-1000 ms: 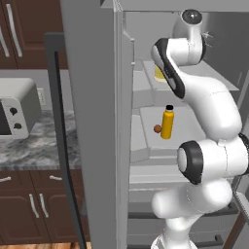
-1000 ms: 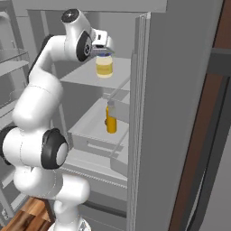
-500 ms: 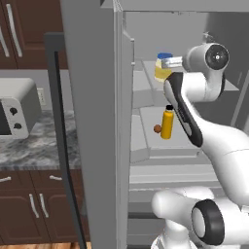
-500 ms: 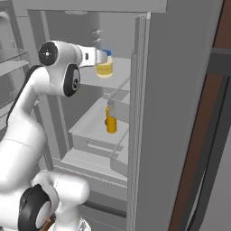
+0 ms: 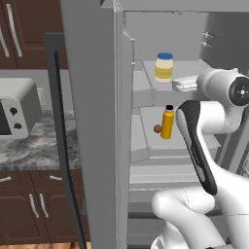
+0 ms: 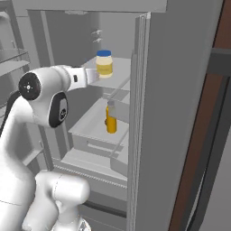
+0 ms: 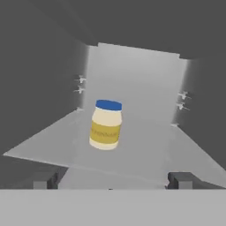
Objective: Place the mustard and mayonnaise from the counter to the top shelf of the fridge. If the existing items in the fridge are on the top shelf, move them to other shelves.
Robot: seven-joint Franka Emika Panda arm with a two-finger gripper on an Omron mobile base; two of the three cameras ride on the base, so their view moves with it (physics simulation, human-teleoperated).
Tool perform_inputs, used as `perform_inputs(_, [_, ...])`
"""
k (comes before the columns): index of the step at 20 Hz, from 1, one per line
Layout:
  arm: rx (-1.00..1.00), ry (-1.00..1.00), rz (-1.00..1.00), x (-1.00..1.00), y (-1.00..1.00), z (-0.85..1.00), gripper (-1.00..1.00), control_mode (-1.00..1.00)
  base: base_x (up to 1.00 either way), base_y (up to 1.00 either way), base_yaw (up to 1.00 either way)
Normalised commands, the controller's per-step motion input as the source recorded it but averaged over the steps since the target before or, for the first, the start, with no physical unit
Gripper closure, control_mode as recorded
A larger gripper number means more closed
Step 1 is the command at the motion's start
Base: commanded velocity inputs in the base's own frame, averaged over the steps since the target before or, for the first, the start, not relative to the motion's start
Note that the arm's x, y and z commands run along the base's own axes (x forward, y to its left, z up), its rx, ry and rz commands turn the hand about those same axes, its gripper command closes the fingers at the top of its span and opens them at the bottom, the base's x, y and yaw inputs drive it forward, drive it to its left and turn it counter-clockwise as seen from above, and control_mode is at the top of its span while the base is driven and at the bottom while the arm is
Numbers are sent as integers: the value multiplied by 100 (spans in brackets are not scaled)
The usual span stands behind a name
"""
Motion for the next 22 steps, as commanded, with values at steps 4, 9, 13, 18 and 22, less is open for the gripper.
perform_inputs(4, [0,20,6,-100,0,-7,-100,-100,0,0,0])
perform_inputs(9, [0,38,9,-100,0,-23,-100,-100,0,0,0])
perform_inputs(13, [0,50,2,-100,0,-74,-100,-100,0,0,0])
perform_inputs(18, [-8,30,1,-52,4,-50,-100,-100,0,0,0])
perform_inputs(22, [-2,6,5,-14,5,-4,-100,100,-49,0,7])
